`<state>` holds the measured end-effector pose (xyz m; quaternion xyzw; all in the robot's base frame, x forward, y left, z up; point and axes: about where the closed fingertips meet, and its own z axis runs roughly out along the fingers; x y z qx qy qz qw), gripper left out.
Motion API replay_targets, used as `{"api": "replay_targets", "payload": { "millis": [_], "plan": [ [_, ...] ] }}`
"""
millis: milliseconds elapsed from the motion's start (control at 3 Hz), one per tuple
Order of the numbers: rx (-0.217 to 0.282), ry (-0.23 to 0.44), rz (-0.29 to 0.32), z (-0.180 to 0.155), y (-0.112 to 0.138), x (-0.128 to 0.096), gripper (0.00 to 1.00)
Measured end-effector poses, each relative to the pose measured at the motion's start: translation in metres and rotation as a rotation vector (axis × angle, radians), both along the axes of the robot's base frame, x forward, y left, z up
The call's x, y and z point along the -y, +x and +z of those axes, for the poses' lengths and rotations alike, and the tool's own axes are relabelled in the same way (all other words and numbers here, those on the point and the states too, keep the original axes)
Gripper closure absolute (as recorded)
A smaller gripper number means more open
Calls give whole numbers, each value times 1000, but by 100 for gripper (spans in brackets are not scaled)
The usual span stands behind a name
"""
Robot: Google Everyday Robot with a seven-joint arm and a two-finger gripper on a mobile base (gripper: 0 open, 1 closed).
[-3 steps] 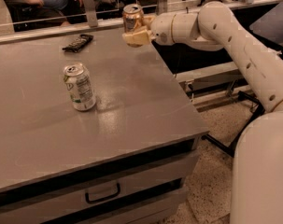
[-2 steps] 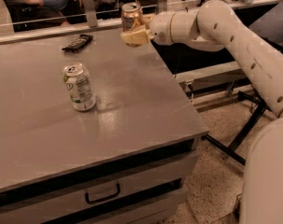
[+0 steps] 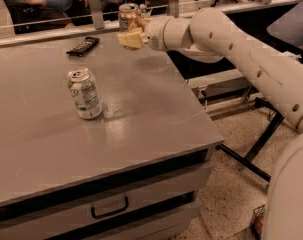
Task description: Move orange can near rxbar chocolate
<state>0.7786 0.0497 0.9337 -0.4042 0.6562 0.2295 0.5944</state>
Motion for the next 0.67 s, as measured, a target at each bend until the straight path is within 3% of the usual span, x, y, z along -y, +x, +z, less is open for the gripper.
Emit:
{"api": "replay_targets", "payload": {
  "millis": [667],
  "plan": [
    [-23,58,-87,-4,33,-13,100]
  ]
}}
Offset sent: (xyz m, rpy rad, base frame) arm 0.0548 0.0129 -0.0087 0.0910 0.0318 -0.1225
